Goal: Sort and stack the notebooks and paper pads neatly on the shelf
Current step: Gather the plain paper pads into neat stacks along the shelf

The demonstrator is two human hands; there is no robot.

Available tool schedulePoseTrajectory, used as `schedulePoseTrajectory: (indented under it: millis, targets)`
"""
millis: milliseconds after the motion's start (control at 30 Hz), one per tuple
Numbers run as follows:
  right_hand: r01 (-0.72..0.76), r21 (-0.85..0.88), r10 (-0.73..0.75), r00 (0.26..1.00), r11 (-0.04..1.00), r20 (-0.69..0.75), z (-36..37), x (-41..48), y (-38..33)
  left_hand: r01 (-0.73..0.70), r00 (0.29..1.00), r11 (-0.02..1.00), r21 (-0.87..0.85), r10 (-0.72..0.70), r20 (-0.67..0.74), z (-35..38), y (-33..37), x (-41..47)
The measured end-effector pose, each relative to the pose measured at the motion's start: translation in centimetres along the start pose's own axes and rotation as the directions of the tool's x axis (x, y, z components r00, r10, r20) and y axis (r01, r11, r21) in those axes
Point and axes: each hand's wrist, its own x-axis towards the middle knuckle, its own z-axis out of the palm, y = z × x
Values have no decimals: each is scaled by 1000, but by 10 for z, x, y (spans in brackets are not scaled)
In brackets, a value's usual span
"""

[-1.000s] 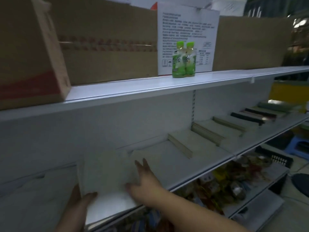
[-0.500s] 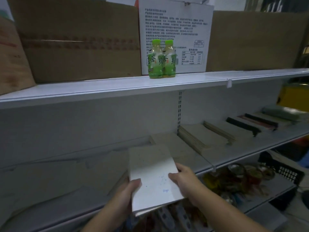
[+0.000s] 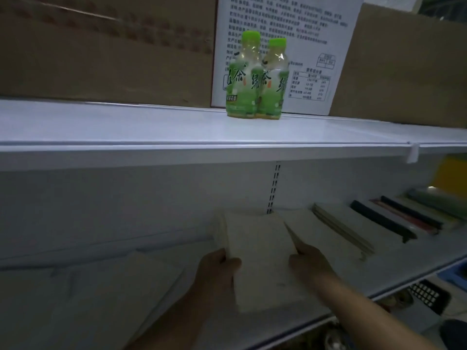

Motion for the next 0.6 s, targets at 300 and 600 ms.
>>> schedulePoseTrajectory:
  millis: [300,600]
  targets:
    - [106,-460,-74,993,882,86,13,53,-1,-28,969,853,522,151,-194,16,-26,49]
    - [319,-792,-210,947,521,244,29,68,11,-36,951,852,523,189,-243,19,-36,50]
